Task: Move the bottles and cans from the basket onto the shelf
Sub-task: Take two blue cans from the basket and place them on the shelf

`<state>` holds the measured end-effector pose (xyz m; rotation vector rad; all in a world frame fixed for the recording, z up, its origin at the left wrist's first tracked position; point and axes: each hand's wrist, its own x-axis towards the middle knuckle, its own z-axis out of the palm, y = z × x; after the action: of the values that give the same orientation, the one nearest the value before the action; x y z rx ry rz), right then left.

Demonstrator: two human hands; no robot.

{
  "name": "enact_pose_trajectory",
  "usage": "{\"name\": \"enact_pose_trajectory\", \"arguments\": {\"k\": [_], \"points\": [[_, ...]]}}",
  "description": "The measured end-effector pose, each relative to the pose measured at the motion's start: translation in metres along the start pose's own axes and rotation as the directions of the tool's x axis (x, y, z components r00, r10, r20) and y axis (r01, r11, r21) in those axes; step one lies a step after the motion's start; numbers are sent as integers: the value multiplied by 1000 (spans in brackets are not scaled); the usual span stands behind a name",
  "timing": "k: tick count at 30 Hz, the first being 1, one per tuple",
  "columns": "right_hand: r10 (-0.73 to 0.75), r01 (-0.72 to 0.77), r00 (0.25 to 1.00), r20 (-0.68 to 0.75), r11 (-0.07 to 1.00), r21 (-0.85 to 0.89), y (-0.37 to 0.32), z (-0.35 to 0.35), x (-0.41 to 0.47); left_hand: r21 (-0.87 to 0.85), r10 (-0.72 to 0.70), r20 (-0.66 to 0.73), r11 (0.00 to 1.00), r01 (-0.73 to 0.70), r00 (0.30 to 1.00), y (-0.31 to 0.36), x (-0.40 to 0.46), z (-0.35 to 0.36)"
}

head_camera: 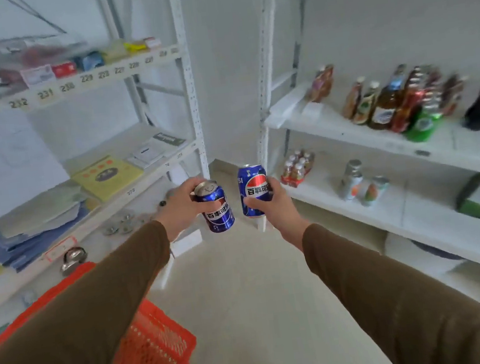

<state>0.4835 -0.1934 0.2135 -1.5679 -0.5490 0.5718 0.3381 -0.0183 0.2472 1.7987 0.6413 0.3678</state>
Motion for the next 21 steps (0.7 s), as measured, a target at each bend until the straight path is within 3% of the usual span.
{"name": "enact_pose_trajectory", "arguments": {"k": [4,10,16,21], "points": [[-40,34,981,-192,999,-38,-11,-132,-15,12,97,211,995,-102,973,63,38,115],[-60,13,915,-400,993,-119,-14,-342,-44,28,170,419,979,-200,892,142,82,319],[-35,-61,831,-555,986,-153,-5,-516,-65,-17,215,542,969,-245,812,203,106,495],[-5,-111,779,-627,983,-146,7,-609,-55,-43,251,584,959,-280,772,236,132,589]]}}
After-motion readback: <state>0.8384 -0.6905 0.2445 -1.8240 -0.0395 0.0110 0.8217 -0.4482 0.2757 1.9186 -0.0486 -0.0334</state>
